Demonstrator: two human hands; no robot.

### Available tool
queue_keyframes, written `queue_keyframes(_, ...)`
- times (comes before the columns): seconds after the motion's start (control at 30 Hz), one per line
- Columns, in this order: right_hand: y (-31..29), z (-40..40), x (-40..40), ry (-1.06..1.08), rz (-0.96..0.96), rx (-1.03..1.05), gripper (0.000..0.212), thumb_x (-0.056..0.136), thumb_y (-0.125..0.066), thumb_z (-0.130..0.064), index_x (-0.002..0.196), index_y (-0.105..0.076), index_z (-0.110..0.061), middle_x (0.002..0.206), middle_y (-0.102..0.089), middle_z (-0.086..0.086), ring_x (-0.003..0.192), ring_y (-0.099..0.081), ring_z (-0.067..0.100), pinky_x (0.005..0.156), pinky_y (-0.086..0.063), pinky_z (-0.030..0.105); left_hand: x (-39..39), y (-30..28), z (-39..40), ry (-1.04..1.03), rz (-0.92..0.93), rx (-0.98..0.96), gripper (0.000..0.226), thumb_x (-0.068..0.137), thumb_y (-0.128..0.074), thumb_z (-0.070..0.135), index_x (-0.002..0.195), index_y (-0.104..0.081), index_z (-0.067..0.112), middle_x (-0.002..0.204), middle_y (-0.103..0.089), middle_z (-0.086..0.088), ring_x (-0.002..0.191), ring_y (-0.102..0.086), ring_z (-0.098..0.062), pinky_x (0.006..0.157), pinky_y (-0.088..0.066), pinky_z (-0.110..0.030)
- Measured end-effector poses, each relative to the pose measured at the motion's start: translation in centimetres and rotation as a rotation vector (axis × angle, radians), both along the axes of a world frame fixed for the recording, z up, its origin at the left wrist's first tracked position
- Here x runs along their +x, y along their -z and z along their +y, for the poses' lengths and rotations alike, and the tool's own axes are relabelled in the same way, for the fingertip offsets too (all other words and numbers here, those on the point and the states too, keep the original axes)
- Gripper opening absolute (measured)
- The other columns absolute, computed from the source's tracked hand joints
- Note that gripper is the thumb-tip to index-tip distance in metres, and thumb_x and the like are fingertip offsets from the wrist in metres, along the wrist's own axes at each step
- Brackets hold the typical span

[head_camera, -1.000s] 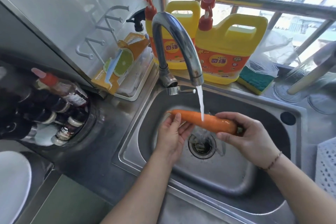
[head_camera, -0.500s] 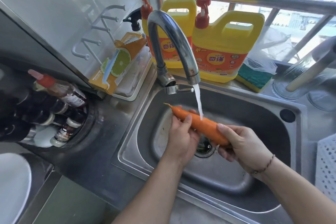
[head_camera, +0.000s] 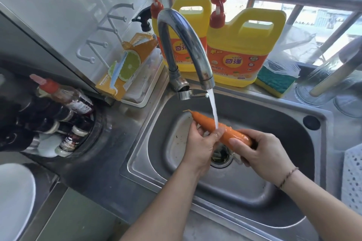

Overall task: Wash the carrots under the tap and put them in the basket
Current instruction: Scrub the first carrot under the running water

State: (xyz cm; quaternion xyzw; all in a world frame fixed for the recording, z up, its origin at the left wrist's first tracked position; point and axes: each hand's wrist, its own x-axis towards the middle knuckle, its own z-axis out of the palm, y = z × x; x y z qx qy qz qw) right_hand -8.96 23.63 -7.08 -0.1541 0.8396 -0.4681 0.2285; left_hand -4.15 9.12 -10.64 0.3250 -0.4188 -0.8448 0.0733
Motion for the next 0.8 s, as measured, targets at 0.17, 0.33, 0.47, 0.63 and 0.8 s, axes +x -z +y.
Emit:
queue_keyframes(0.17,0.6,-0.2,1.4,-0.048,0.265,0.122,0.041,0.074,-0.082,-0.036,0.11,-0.074,-0.017,0.073,-0.068,-0.011,0.062,-0.061,0.006,0.066,-0.044,0.007,-1.0,1.6,0.4,-0.249,-0.25,0.018,0.006,0.093,-0.067,0.013,0.091,-0.066,0.007,0.087,-0.069,-0.013,0.089,-0.068,-0.034,0.084,-0.057,-0.049)
queue_keyframes(0.33,0.9,-0.6,1.0,0.059,-0.006,-0.023,0.014,0.086,-0.072,-0.032,0.091,-0.075,-0.02,0.047,-0.059,-0.011,0.042,-0.054,0.004,0.049,-0.042,0.018,-1.0,1.8,0.1,-0.166,-0.319,-0.125,0.028,0.091,-0.071,0.03,0.106,-0.065,0.007,0.098,-0.074,-0.01,0.092,-0.072,-0.026,0.088,-0.058,-0.053)
queue_keyframes(0.47,1.1,-0.4,1.2,0.068,-0.071,-0.038,0.019,0.085,-0.071,-0.035,0.086,-0.075,-0.017,0.048,-0.058,-0.006,0.041,-0.05,0.006,0.049,-0.044,0.025,-1.4,1.0,0.2,-0.058,-0.309,-0.151,0.04,0.081,-0.073,0.022,0.113,-0.059,0.002,0.095,-0.069,-0.011,0.084,-0.07,-0.026,0.08,-0.061,-0.045)
queue_keyframes(0.63,1.6,0.8,3.0,-0.2,0.641,0.149,0.045,0.079,-0.064,-0.048,0.106,-0.073,-0.013,0.078,-0.071,-0.002,0.059,-0.064,0.008,0.056,-0.054,0.022,-2.3,0.4,-0.8,-0.153,-0.453,0.028,0.033,0.105,-0.046,0.034,0.091,-0.052,0.005,0.071,-0.065,-0.018,0.049,-0.065,-0.026,0.052,-0.059,-0.035)
queue_keyframes(0.8,2.1,3.3,2.5,-0.359,1.004,0.23,0.032,0.089,-0.062,-0.018,0.12,-0.064,-0.011,0.109,-0.069,0.011,0.071,-0.062,0.031,0.06,-0.058,0.039,-2.1,1.0,-1.5,-0.085,-0.532,0.128,0.052,0.107,-0.029,0.042,0.084,-0.059,0.007,0.066,-0.066,-0.014,0.058,-0.064,-0.025,0.049,-0.055,-0.033)
